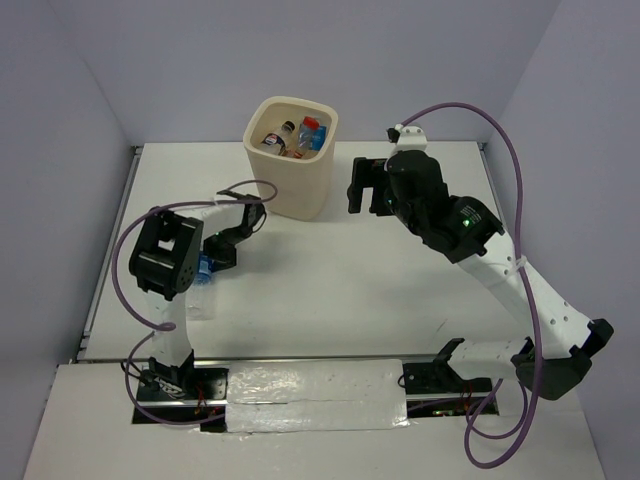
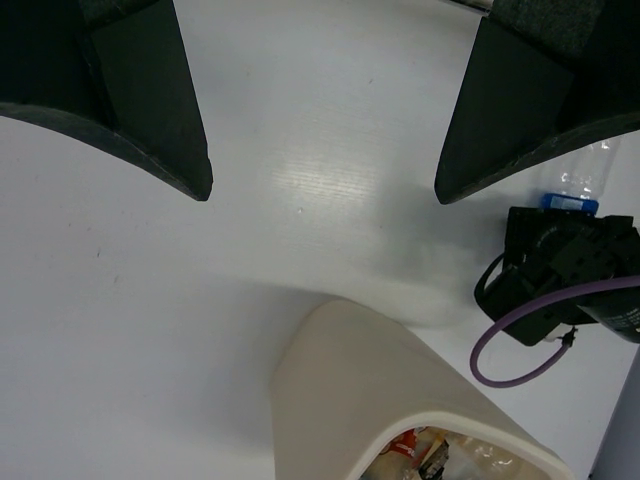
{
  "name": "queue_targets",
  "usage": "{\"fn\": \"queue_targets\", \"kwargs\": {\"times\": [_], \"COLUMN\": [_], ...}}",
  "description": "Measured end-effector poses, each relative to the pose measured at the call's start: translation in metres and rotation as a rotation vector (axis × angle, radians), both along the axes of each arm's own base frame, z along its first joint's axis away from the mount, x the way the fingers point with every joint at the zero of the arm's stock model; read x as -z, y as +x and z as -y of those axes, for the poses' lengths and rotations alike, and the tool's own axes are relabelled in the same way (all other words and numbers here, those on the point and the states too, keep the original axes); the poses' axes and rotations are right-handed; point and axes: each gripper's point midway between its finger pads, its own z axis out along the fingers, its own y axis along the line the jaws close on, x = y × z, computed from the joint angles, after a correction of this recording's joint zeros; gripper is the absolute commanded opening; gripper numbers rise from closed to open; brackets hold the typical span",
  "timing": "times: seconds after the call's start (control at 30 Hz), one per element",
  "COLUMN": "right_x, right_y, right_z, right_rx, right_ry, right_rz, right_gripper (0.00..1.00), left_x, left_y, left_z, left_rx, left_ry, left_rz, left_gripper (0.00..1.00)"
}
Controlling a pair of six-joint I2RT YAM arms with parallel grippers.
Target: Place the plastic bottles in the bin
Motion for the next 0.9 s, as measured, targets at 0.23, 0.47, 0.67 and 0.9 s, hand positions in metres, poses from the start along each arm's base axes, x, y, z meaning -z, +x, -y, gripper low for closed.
{"fn": "queue_targets", "kwargs": {"times": [0.23,0.47,0.67,0.9], "right_x": [0.001,-0.002,-0.002,-0.004], "right_y": [0.001,0.001,0.002,0.003], "right_z": [0.000,0.000,0.001,0.005], "right_rx": [0.000,0.002,0.010,0.028], "right_ry": [-0.002,0.002,-0.003,-0.009], "right_rz": [-0.002,0.004,0.007,0.016], "right_gripper": [1.00,1.00,1.00,1.00], "left_x": [-0.007,-0.088,-0.231,-0.418], "left_y": [0.011,0.033,0.088,0.112], "left_z": [0.016,0.034,0.062,0.097], "left_rx": [-0.018,0.026,0.132,0.368], "left_ry": [-0.167,-0.331,-0.511,-0.765], "left_rz": [0.083,0.286,0.658,1.157], "left_gripper": [0.68,0.60,0.57,0.53]}}
